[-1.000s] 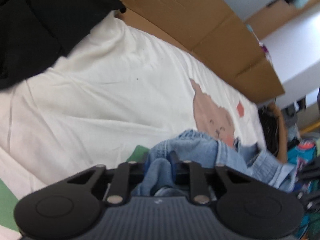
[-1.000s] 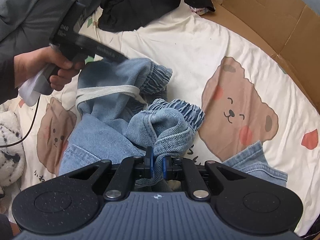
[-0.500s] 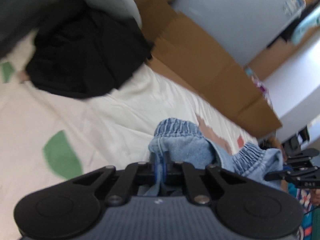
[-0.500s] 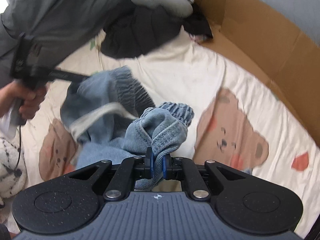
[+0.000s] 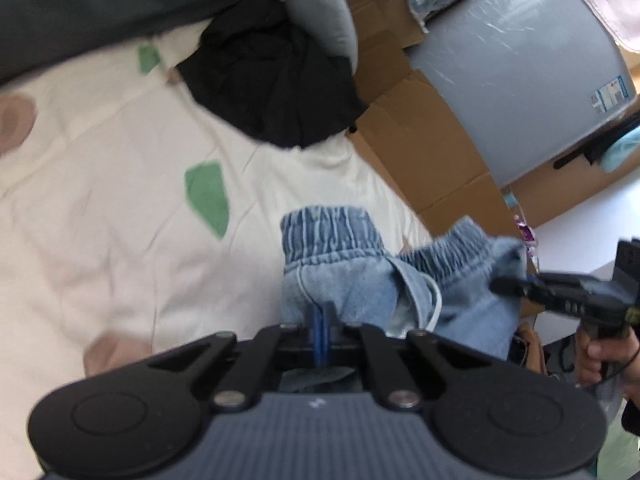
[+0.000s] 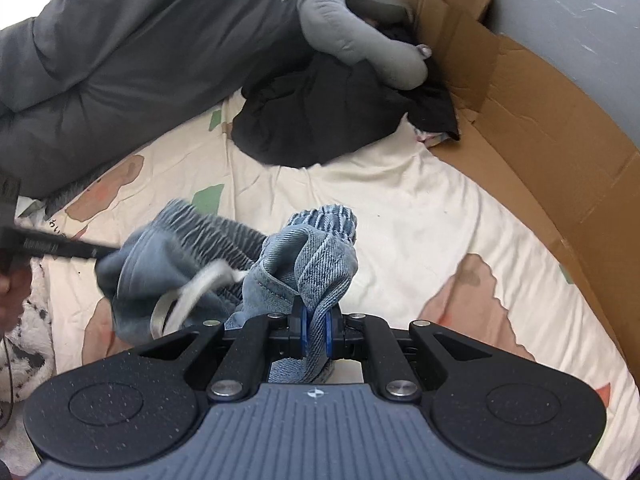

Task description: Fold clothes

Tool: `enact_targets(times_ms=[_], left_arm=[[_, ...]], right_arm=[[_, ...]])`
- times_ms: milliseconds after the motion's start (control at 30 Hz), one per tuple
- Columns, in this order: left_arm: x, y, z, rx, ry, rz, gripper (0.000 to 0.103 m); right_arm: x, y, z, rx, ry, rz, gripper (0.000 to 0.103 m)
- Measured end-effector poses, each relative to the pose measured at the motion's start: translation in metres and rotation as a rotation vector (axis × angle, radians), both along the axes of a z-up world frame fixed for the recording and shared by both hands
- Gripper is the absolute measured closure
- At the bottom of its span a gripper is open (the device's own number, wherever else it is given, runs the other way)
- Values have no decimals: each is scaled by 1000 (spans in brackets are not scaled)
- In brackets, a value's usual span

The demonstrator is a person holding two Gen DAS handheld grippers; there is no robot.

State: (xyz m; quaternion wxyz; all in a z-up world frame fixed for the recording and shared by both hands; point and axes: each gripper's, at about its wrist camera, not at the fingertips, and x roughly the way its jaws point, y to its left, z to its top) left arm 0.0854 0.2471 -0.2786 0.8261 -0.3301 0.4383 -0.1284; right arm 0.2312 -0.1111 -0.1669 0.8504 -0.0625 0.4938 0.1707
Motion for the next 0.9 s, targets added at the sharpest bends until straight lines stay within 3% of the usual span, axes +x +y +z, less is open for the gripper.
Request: enact_targets(times_ms=[300, 467, 600, 767, 833, 900], left_arm=[[2, -19, -53, -4, 88, 10, 100], [17, -22, -66, 34, 114, 33, 100], [18, -21, -69, 40, 113, 24, 99], [17, -22, -68, 52, 109, 23, 100], [17, -23, -68, 55, 109, 21, 100], [17, -24, -68, 55, 110, 22, 100]], right_arm=[[7, -4, -57, -44, 109, -29, 96], [6, -9, -86, -21, 139, -123, 96], [5, -15, -87, 16, 144, -153, 93], [11, -28, -76, 83, 162, -224, 78], [14, -33, -70, 108, 169, -249, 77], [17, -37, -65, 133, 184, -271, 67]])
